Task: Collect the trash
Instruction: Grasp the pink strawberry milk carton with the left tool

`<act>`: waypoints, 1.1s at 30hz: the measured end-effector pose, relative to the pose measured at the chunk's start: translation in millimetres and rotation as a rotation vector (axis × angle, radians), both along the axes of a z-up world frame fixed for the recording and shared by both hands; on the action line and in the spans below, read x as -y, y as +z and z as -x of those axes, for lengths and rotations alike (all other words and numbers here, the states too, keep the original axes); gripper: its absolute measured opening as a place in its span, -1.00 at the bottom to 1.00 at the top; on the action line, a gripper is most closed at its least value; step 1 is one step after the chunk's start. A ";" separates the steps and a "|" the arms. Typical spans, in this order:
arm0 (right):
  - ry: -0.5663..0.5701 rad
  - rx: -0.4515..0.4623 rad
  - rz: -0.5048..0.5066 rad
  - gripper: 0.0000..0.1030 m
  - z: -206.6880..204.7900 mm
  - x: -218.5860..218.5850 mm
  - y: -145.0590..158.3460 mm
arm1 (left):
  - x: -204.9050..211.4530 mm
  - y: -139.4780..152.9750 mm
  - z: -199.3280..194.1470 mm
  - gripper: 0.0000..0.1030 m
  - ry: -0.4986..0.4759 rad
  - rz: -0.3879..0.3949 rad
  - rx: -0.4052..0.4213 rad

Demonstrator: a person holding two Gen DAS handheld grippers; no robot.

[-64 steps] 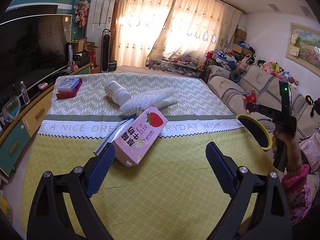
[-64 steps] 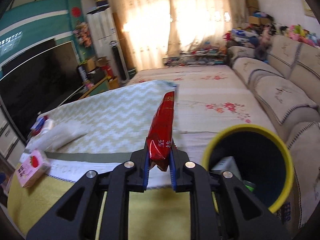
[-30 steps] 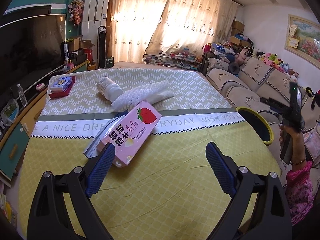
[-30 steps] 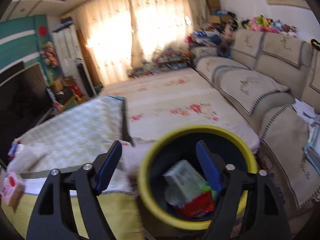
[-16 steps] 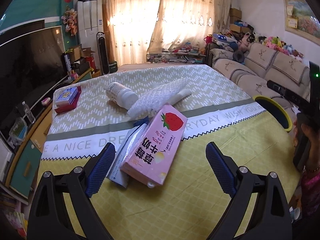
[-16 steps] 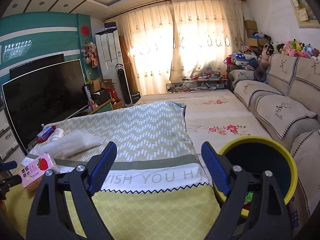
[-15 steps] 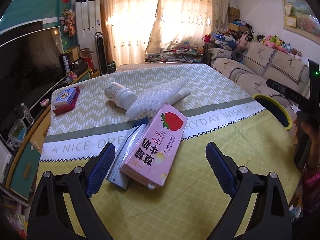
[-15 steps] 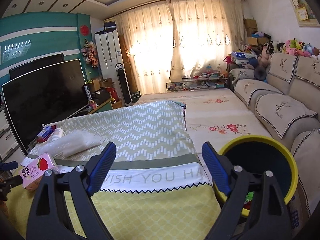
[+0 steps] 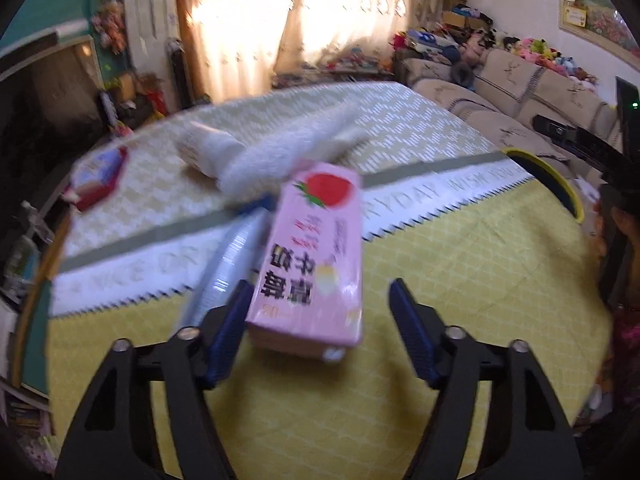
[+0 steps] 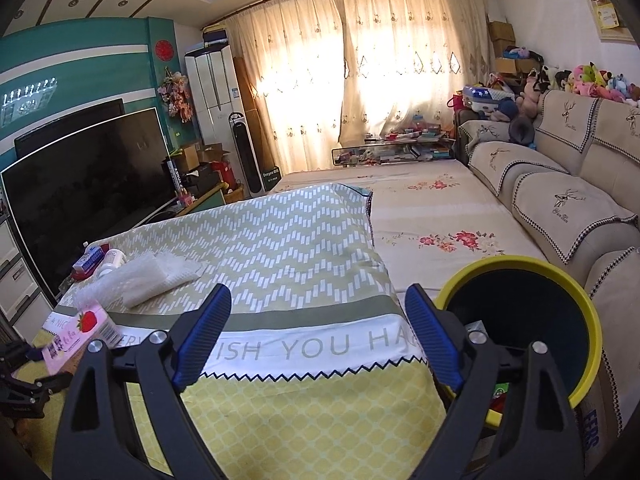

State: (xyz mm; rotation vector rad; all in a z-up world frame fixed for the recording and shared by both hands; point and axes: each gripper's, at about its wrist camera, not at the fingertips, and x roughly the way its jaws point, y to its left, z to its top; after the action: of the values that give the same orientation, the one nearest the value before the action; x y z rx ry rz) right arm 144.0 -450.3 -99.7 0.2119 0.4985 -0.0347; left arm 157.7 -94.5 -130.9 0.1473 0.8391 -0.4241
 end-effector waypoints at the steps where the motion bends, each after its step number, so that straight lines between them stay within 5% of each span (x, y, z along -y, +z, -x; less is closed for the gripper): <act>1: 0.000 0.001 -0.001 0.63 0.2 0.5 0.2 | 2.6 -3.3 -0.3 0.11 -0.025 0.028 -0.041; 4: 0.000 -0.001 -0.001 0.64 0.0 0.6 0.1 | 14.5 -9.6 2.0 0.12 -0.046 0.019 -0.069; 6: 0.001 -0.004 -0.003 0.65 -1.3 1.1 -0.2 | 19.6 -10.9 0.7 0.51 -0.013 -0.004 -0.068; 7: 0.001 -0.005 -0.004 0.65 -1.1 1.1 0.0 | 20.2 -11.2 -0.7 0.55 0.004 0.006 -0.071; 14: -0.002 -0.013 -0.019 0.65 -1.3 4.1 -0.5 | 26.1 -11.0 -9.0 0.55 0.097 0.034 -0.102; 20: -0.004 -0.016 -0.036 0.65 -2.0 6.6 -1.6 | 31.0 -11.0 -10.5 0.07 0.160 -0.009 -0.076; 25: -0.003 -0.012 -0.038 0.65 -1.7 7.9 -1.6 | 27.0 -8.1 -12.8 -0.02 0.184 0.011 -0.061; 33: -0.001 -0.018 -0.043 0.65 -2.1 7.5 -2.4 | 31.5 17.2 24.9 -0.03 0.072 -0.012 -0.008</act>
State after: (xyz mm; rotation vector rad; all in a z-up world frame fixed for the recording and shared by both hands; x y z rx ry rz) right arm 146.2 -457.8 -102.1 0.2542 0.5171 -0.0270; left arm 132.7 -126.0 -113.7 0.1259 0.8523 -0.3527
